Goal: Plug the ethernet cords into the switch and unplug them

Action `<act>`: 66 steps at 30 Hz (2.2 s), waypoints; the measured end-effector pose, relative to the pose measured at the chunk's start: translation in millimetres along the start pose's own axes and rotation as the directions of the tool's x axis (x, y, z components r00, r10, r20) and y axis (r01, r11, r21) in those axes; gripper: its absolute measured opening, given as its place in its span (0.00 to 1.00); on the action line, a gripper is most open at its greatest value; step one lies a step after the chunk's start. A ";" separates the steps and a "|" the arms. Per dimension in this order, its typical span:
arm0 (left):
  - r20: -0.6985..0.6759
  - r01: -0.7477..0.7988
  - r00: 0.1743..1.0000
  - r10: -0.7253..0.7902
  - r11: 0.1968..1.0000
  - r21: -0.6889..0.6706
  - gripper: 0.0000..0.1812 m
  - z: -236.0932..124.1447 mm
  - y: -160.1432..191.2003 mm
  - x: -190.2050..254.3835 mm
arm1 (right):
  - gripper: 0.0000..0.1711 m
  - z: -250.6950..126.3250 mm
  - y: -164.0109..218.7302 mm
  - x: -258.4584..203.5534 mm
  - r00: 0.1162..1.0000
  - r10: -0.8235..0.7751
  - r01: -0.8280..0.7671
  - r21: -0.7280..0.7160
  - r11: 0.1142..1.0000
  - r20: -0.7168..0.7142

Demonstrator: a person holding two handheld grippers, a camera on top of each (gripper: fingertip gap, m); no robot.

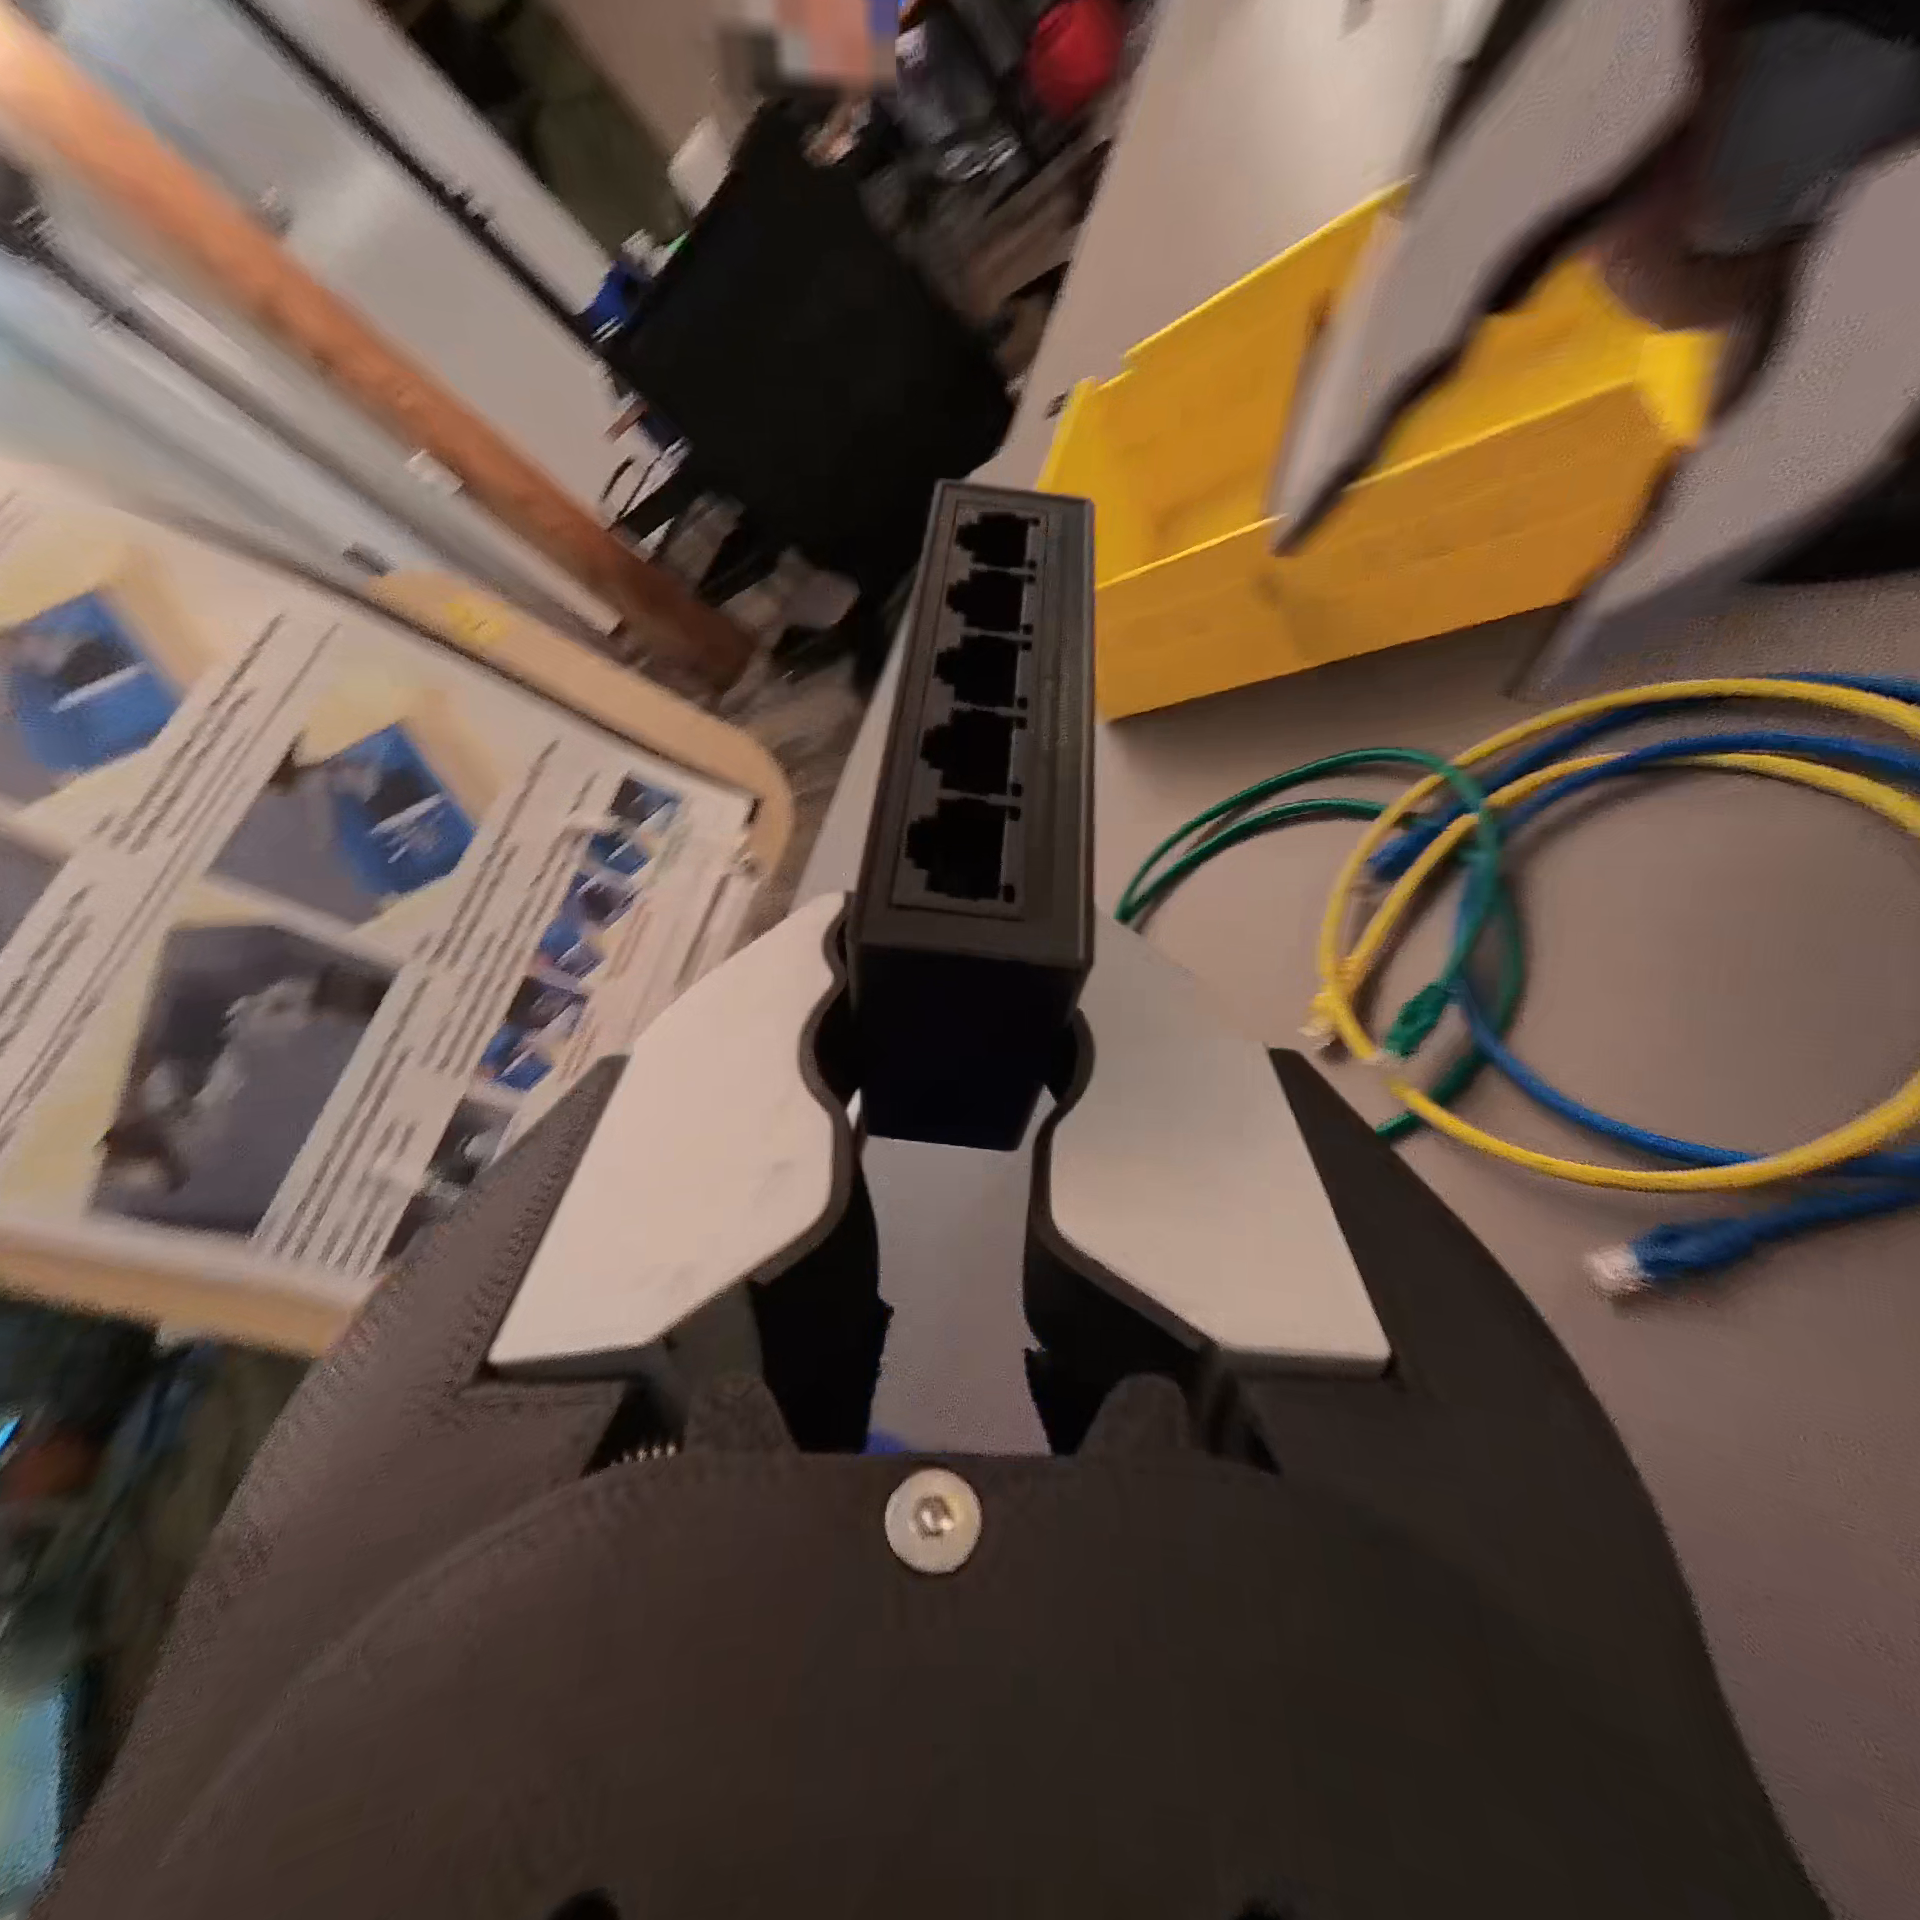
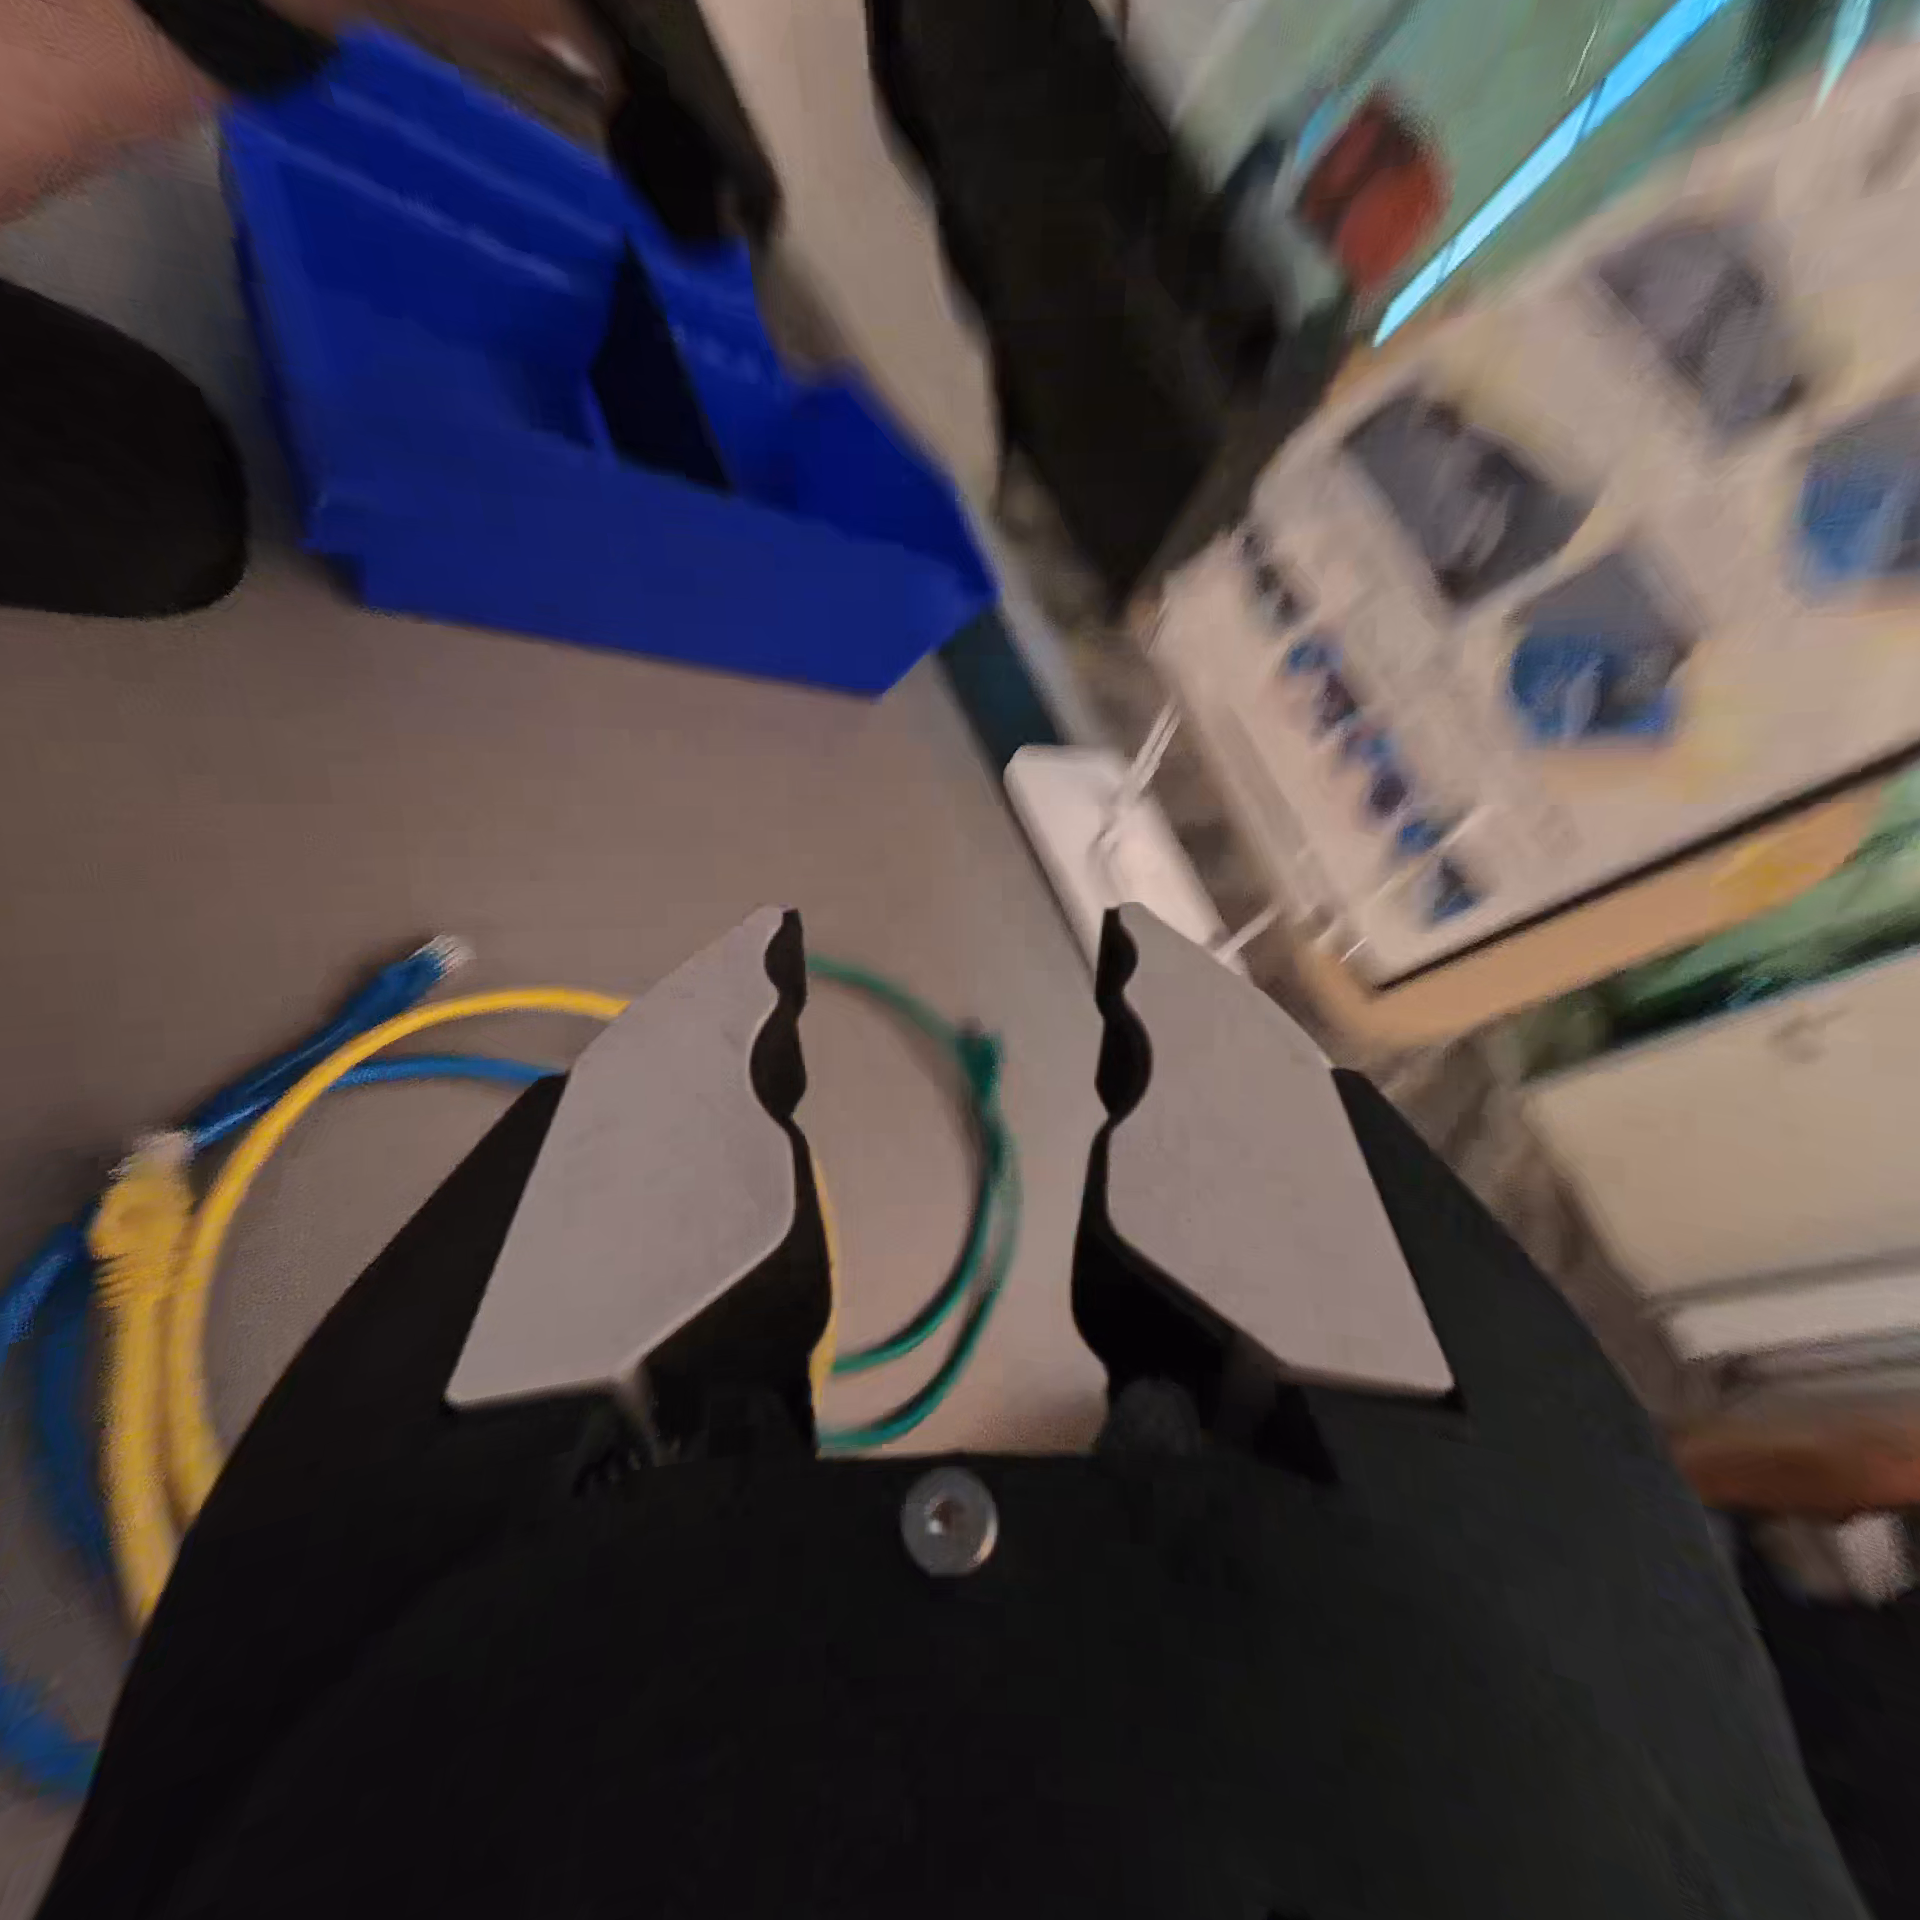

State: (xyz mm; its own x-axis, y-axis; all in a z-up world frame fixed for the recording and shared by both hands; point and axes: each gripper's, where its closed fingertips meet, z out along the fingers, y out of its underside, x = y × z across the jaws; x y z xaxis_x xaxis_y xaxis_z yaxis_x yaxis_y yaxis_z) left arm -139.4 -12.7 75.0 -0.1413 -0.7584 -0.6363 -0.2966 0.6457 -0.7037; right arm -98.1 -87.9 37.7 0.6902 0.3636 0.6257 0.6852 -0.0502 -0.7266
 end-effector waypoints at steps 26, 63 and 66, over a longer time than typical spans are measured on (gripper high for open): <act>0.095 -0.004 0.995 0.019 0.988 -0.154 0.23 -3.7 25.8 -6.3 | 0.16 -18.7 322.8 146.7 0.914 0.237 0.077 -0.713 0.697 0.330; 0.154 0.117 0.983 -0.102 0.989 -0.091 0.25 -44.8 9.2 -25.9 | 0.04 28.1 64.1 2.0 0.961 0.144 -0.020 -0.456 0.890 0.238; 0.151 0.131 0.982 -0.114 0.986 -0.105 0.25 -41.1 11.5 -25.4 | 0.04 10.0 13.1 63.8 0.988 0.058 0.007 -0.415 0.910 0.142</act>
State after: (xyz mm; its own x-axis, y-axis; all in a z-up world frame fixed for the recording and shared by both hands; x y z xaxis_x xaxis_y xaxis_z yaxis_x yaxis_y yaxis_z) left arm -178.1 10.4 96.1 0.0378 -0.8048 -0.5924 -0.4100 0.5281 -0.7436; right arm -47.4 -56.0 65.2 0.6883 0.4888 0.5361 0.7247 -0.4293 -0.5390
